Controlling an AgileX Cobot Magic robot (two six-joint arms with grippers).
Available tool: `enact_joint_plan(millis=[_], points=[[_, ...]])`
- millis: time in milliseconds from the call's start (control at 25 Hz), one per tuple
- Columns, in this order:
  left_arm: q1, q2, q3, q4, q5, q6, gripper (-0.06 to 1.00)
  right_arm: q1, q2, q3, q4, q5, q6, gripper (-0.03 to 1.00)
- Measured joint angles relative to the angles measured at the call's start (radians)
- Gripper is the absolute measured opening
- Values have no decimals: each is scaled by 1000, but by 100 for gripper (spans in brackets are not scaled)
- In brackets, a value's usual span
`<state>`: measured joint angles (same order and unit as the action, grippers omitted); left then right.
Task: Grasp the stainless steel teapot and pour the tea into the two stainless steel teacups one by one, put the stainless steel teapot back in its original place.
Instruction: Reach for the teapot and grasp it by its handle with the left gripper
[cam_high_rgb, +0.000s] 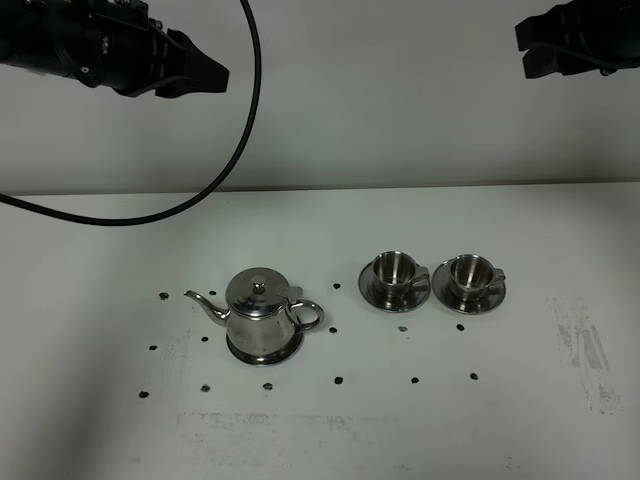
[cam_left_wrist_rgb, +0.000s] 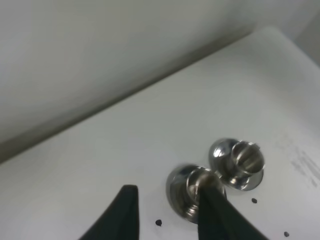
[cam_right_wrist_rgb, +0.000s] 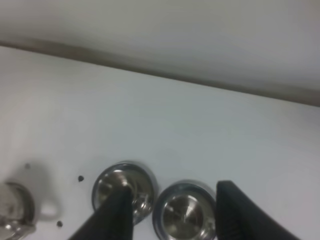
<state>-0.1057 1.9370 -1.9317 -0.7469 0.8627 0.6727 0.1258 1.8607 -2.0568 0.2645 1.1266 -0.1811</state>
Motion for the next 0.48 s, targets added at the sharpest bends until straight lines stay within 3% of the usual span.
enact_joint_plan(millis=[280,480], points=[[0,-233,423,-162,-246,237,27,0,-307,445,-6,-285,-20,38],[0,-407,697,-400,-452,448,27,0,-539,756,22,-466,-26,38]])
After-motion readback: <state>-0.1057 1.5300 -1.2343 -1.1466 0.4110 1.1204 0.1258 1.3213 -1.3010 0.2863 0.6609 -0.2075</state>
